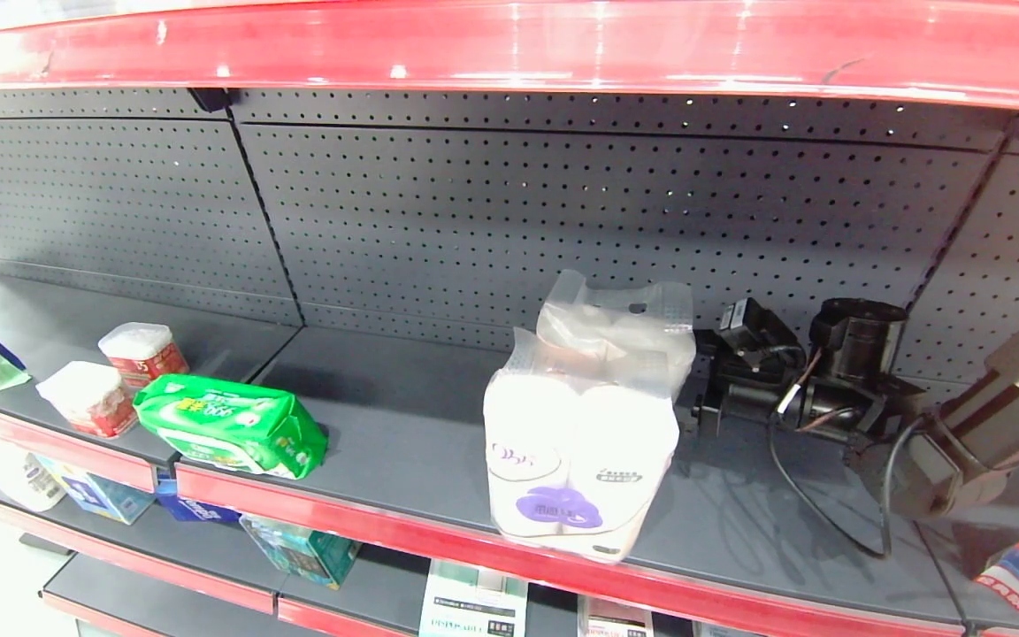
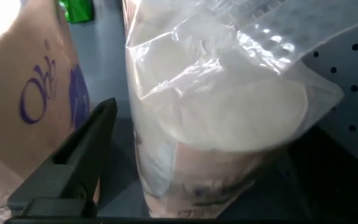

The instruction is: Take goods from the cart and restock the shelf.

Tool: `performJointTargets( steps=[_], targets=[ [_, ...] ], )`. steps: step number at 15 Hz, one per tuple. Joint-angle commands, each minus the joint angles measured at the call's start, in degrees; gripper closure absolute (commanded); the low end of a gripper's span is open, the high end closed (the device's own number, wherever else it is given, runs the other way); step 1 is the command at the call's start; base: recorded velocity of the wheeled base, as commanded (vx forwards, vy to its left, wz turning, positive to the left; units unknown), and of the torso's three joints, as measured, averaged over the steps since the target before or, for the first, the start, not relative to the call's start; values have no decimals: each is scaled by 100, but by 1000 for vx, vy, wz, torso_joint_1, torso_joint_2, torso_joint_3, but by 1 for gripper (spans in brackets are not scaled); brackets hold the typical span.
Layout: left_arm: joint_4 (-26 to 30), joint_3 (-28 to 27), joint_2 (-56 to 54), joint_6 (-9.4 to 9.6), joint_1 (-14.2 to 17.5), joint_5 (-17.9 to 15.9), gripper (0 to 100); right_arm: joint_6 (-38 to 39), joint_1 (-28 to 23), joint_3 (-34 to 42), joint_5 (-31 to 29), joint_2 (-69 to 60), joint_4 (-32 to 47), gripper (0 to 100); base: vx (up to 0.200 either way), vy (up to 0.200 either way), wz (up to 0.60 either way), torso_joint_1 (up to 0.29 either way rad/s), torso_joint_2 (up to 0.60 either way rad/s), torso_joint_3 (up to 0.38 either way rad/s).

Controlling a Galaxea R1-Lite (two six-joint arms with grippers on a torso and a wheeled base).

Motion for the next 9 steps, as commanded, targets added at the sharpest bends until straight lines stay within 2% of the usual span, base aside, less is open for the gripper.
performJointTargets(
  steps=[1, 9],
  targets=[
    [-1, 1, 4, -1, -2, -1, 0, 2, -38, 80, -4, -121, 4, 0, 0, 0, 0, 0, 0, 0],
    [-1, 1, 4, -1, -2, -1, 0, 28, -495, 1056, -180, -1166, 338, 0, 0, 0, 0, 0, 0, 0]
  ],
)
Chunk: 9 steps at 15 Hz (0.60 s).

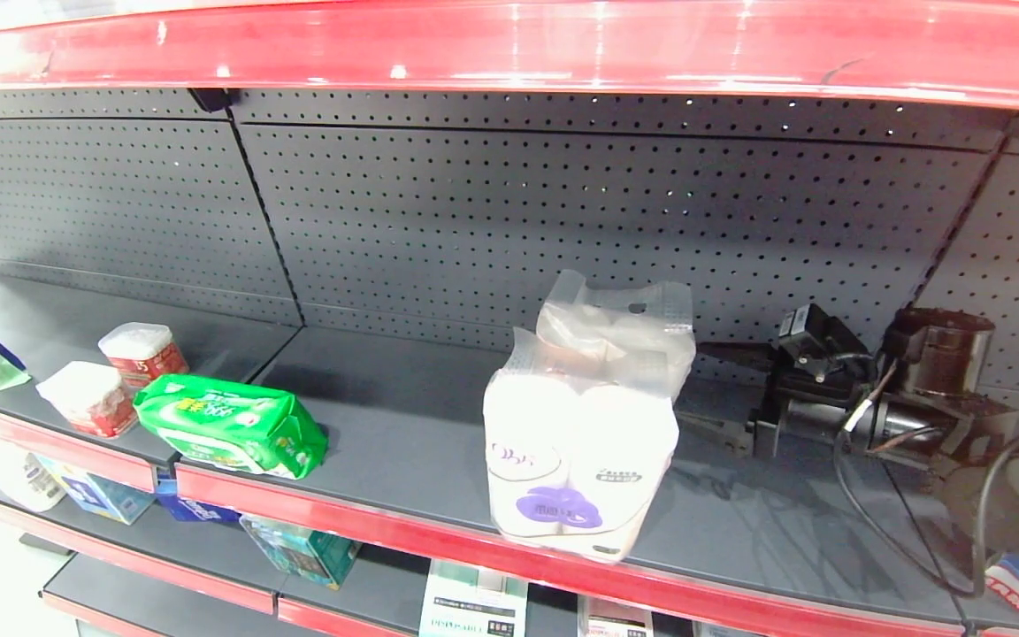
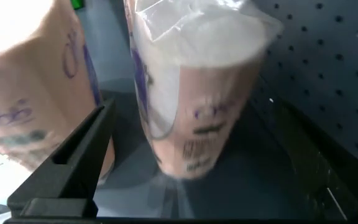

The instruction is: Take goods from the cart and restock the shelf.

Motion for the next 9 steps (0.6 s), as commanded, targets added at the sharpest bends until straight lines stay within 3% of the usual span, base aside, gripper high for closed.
performJointTargets(
  steps=[1, 5, 9],
  targets=[
    [-1, 1, 4, -1, 0, 0, 0, 4, -110, 241, -120, -472, 105, 0, 0, 0, 0, 0, 0, 0],
    [-1, 1, 4, -1, 0, 0, 0, 13, -312, 812, -630, -1290, 272, 0, 0, 0, 0, 0, 0, 0],
    [-1, 1, -5, -1, 0, 0, 0, 355, -462, 1489, -1606, -2345, 298, 0, 0, 0, 0, 0, 0, 0]
  ],
)
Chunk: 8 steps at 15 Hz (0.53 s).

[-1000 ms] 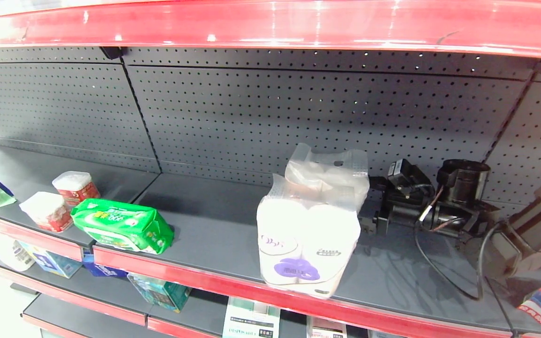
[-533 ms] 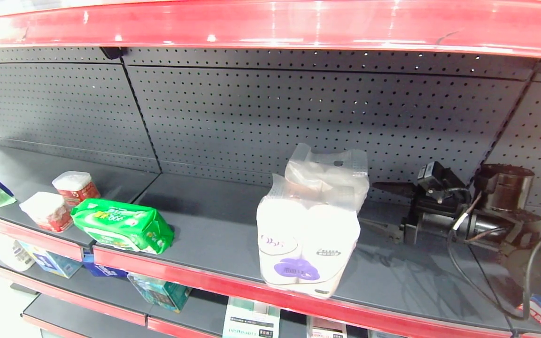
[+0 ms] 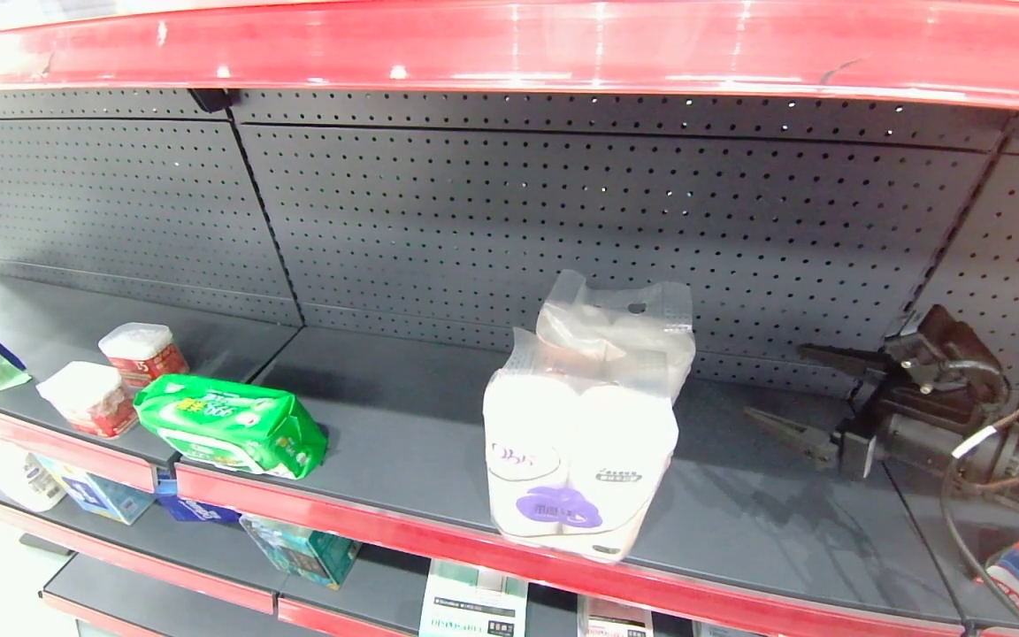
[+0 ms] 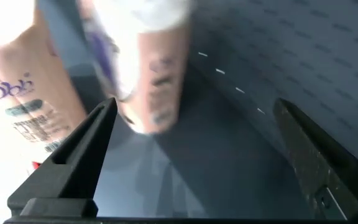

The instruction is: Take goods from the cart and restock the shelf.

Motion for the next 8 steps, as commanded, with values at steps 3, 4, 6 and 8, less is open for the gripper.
performJointTargets(
  steps=[3, 4, 6, 8],
  targets=[
    [-1, 1, 4, 1, -2, -1, 0, 557, -65, 767, -856, -1846, 622, 0, 0, 0, 0, 0, 0, 0],
    [-1, 1, 4, 1, -2, -1, 0, 672, -91, 961, -970, -2303, 868, 0, 0, 0, 0, 0, 0, 0],
    [-1, 1, 4, 1, -2, -1, 0, 830, -83, 1365, -1278, -3762, 1782, 0, 0, 0, 0, 0, 0, 0],
    [-1, 1, 4, 1, -2, -1, 0, 874, -74, 1365, -1507, -4614, 2345, 0, 0, 0, 0, 0, 0, 0]
  ],
)
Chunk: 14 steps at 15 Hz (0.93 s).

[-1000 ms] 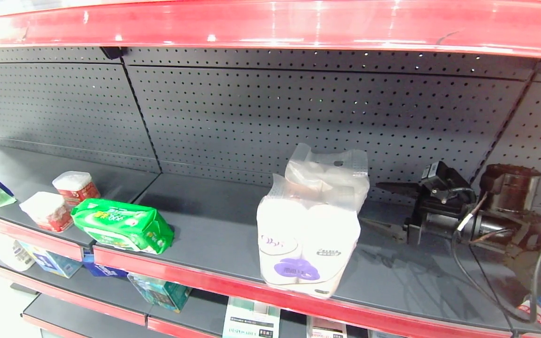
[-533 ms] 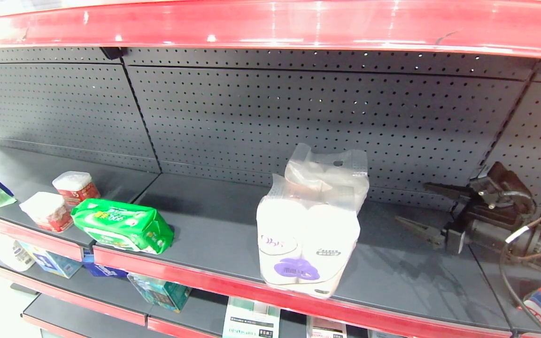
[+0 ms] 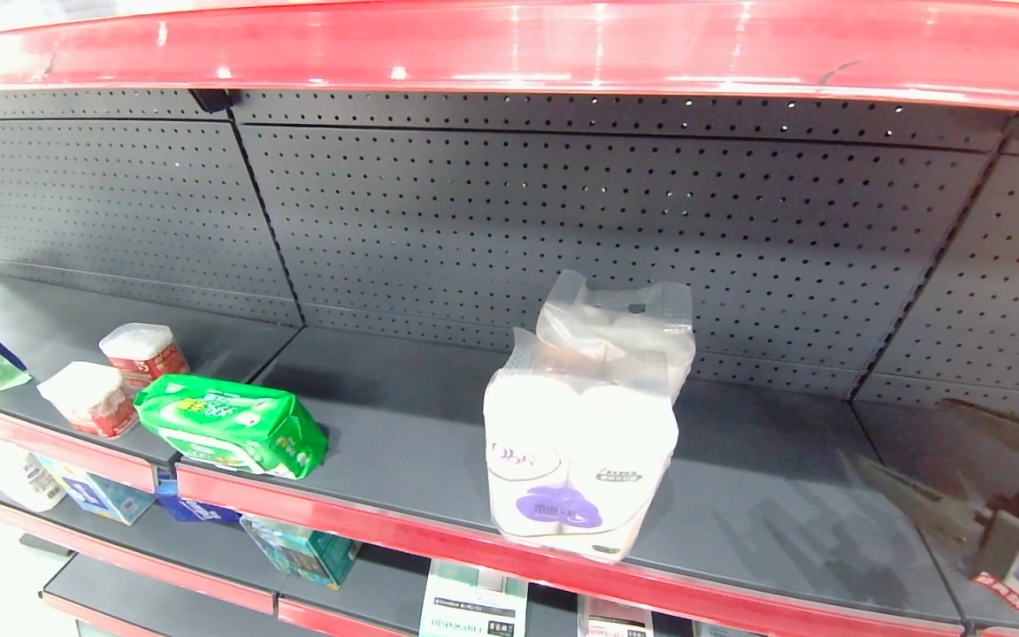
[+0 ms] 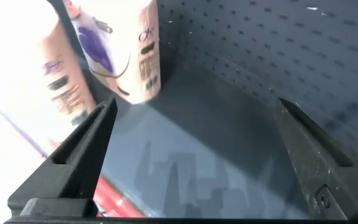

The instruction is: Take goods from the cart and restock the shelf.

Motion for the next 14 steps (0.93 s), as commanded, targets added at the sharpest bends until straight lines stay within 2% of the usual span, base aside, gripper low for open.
performJointTargets(
  steps=[1, 2, 3, 4, 7, 9, 12, 14],
  targets=[
    [-1, 1, 4, -1, -2, -1, 0, 127, -15, 288, -516, -2324, 1148, 0, 0, 0, 0, 0, 0, 0],
    [-1, 1, -5, -1, -2, -1, 0, 127, -15, 305, -595, -2473, 1245, 0, 0, 0, 0, 0, 0, 0],
    [-1, 1, -5, -1, -2, -1, 0, 135, -23, 358, -999, -3132, 1808, 0, 0, 0, 0, 0, 0, 0],
    [-1, 1, 4, -1, -2, -1, 0, 127, -15, 314, -1430, -4011, 2739, 0, 0, 0, 0, 0, 0, 0],
    [-1, 1, 4, -1, -2, -1, 0, 162, -23, 296, -1579, -5637, 4453, 0, 0, 0, 0, 0, 0, 0],
    [-1, 1, 4, -1, -2, -1, 0, 153, -269, 270, -1851, -6068, 4901, 0, 0, 0, 0, 0, 0, 0],
    [-1, 1, 4, -1, -2, -1, 0, 311, -269, 411, -2194, -6156, 4937, 0, 0, 0, 0, 0, 0, 0],
    [-1, 1, -5, -1, -2, -1, 0, 1067, -243, 437, -2115, -6129, 4945, 0, 0, 0, 0, 0, 0, 0]
  ],
)
